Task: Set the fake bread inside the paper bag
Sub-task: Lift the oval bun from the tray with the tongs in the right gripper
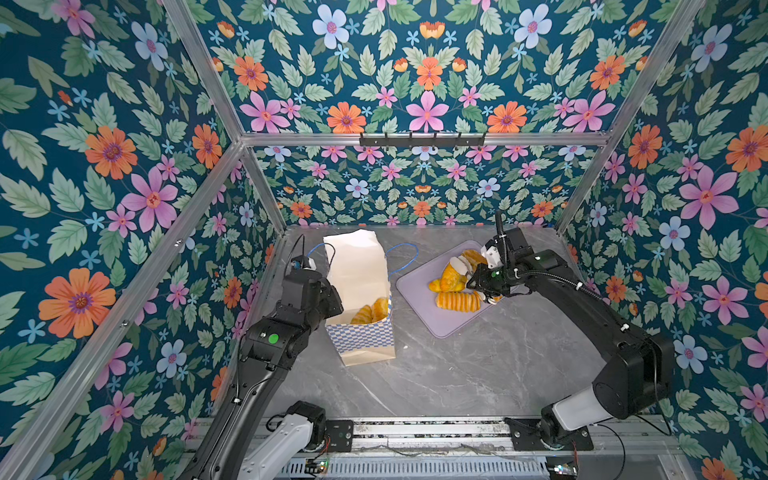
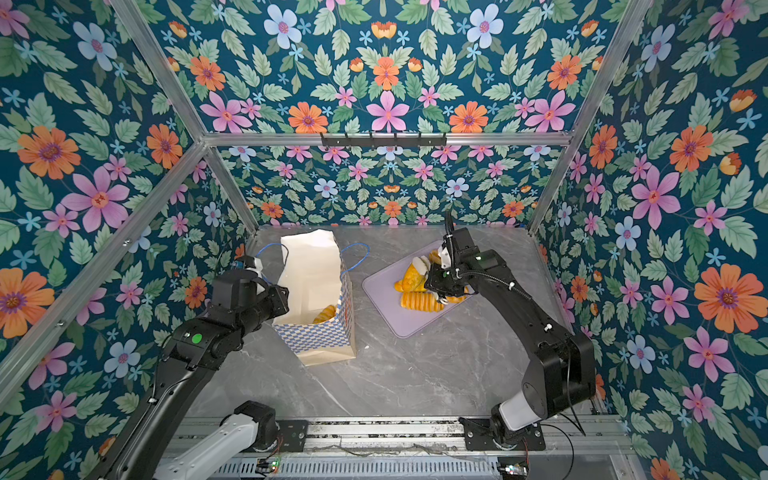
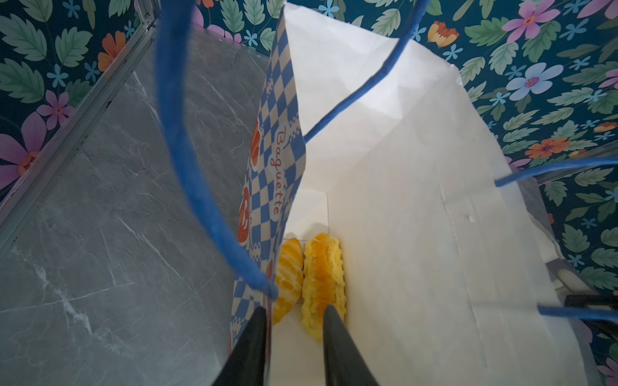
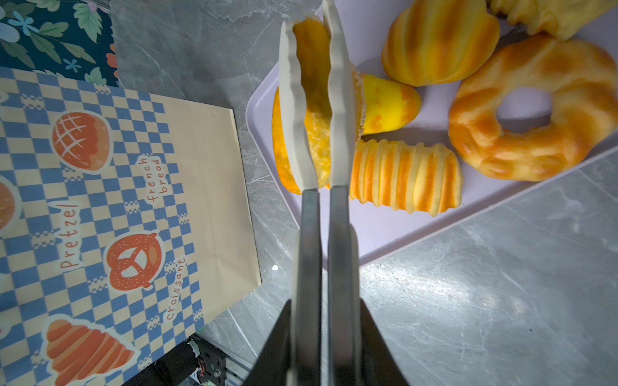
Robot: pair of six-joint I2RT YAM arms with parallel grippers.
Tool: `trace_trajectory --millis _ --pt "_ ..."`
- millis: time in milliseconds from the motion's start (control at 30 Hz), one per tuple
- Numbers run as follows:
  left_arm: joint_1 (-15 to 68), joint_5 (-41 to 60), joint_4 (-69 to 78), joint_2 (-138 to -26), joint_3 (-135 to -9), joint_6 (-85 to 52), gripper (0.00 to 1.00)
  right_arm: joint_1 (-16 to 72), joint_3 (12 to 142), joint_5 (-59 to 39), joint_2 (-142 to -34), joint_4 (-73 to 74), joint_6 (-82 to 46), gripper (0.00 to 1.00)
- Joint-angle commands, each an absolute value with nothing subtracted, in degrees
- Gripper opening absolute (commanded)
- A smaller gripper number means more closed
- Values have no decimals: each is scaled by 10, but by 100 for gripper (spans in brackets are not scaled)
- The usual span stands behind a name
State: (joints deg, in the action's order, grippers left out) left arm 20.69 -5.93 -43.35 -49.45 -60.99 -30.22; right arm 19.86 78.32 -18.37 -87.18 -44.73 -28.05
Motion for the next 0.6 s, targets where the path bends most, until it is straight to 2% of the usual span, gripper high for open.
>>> trace_trajectory --millis 0,567 --pt "207 -60 -427 -491 -608 -303 31 199 781 -178 -872 -441 -272 22" --pt "207 -62 -426 -492 -608 -304 30 200 865 -166 -817 -493 -265 22"
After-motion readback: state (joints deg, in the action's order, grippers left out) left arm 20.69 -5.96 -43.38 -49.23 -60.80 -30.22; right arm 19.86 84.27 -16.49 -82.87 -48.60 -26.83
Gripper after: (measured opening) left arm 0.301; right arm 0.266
